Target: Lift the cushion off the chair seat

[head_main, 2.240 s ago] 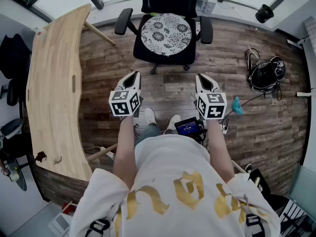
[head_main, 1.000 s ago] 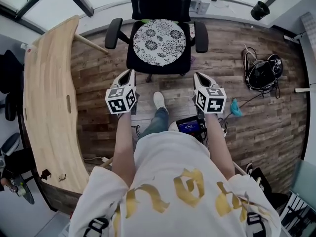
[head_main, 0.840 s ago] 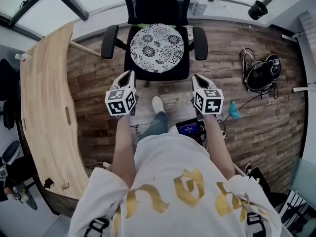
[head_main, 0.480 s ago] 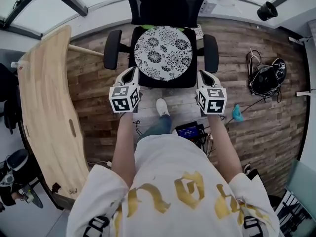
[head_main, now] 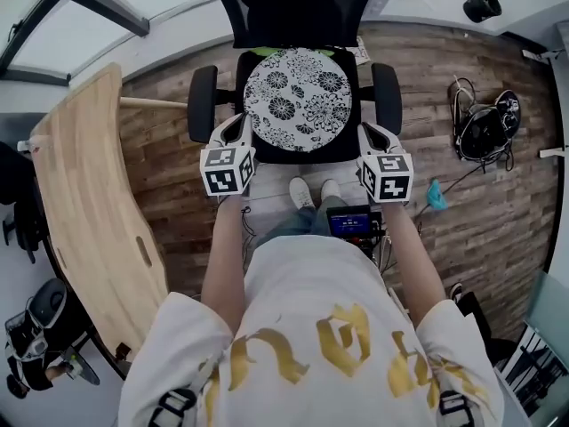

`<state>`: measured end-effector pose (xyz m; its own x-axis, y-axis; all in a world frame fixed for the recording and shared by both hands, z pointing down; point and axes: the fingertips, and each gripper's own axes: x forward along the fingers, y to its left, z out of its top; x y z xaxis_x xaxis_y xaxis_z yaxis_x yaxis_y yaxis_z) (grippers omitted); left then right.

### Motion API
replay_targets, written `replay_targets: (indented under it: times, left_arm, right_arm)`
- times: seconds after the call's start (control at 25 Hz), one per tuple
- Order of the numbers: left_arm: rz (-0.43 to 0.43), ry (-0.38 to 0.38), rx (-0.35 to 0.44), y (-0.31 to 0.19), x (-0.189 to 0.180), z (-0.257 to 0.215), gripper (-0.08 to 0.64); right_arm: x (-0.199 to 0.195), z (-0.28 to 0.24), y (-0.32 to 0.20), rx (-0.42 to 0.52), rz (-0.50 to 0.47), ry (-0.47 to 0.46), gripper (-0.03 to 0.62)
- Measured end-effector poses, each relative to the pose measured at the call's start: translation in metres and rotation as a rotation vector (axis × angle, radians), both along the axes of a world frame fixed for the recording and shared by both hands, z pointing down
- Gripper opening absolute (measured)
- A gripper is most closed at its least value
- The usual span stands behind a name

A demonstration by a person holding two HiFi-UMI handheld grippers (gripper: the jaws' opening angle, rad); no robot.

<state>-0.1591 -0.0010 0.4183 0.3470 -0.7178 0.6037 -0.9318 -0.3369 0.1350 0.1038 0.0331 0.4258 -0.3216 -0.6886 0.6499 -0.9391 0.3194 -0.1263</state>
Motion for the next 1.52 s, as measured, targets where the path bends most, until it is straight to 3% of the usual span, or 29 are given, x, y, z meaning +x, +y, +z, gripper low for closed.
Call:
replay_targets:
  times: [0.36,0.6,0.76,1.16,1.52]
  left_arm:
    - [-0.019,-0.062,0.039,-0.019,-0.007,-0.001,0.011]
    - [-0.040,-0.068,0.025,-0.037,-0.008,0.005,0.011]
    - [-0.083,-0.071,0.021,-0.047,-0.017,0.008,0.012]
    - [-0.118,-0.061,-0.090,-0.065,-0.026,0.055,0.012]
    - [-0.134,-0.053,-0.202,-0.066,-0.032,0.107,0.012]
  right_arm:
    - [0.003,-0.003,-0.021,0.000,0.008,-0.025,0.012]
    - [-0.004,0.012,-0.035,-0.006,-0.033,0.016,0.012]
    - [-0.010,0.022,-0.046,-0.020,-0.048,-0.008,0.012]
    - [0.002,0.058,-0.079,-0.087,-0.028,0.015,0.014]
    - [-0.004,0.098,-0.098,-0.147,-0.068,0.068,0.014]
